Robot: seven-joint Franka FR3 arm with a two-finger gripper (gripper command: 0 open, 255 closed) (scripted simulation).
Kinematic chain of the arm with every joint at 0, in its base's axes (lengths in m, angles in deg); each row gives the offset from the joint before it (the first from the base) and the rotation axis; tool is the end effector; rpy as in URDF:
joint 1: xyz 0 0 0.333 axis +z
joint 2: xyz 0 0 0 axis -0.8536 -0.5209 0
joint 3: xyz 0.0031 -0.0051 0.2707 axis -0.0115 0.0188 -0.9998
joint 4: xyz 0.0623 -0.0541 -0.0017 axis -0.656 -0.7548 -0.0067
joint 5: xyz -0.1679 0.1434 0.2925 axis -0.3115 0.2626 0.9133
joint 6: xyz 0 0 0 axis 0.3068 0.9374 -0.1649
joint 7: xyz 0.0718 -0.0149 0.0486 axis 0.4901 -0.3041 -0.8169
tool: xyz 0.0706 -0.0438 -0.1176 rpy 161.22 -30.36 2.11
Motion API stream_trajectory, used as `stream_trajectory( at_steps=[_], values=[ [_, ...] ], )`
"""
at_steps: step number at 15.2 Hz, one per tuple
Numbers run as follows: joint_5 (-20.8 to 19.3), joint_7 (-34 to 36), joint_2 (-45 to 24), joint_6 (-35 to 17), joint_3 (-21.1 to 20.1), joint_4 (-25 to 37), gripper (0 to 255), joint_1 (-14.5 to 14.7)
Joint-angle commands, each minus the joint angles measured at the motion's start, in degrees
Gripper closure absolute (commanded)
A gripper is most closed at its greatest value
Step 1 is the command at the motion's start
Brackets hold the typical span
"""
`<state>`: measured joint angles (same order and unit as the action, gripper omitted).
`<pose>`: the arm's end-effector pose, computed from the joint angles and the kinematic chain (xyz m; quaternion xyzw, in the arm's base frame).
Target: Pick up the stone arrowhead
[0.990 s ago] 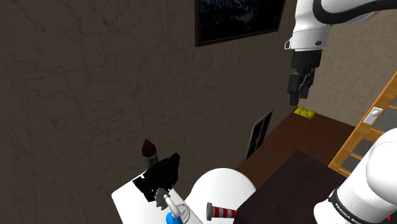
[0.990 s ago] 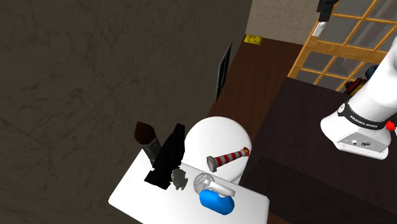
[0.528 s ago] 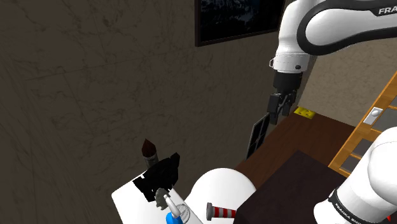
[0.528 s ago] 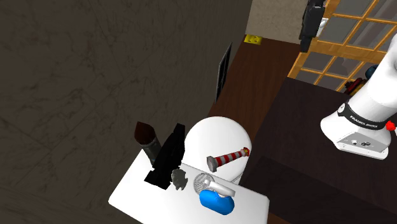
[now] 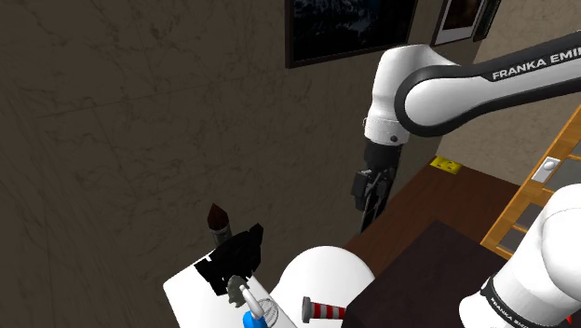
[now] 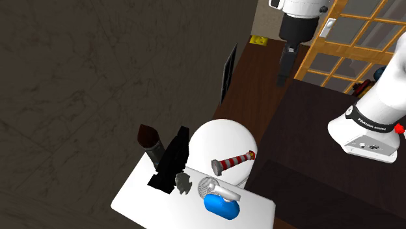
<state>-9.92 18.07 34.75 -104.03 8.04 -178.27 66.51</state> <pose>0.3308 0.1204 0.3490 -0.9968 -0.0250 0.0442 0.0617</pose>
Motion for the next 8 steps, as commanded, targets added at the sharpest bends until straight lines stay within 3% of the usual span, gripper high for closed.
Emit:
stream_trajectory(
  at_steps=[1,8],
  values=[
    [1.5,1.4,-2.9,-4.9,-1.9,-0.5,0,1.0],
    [4.3,6.6,-16.7,-21.7,-8.4,1.3,0,3.4]
  ],
)
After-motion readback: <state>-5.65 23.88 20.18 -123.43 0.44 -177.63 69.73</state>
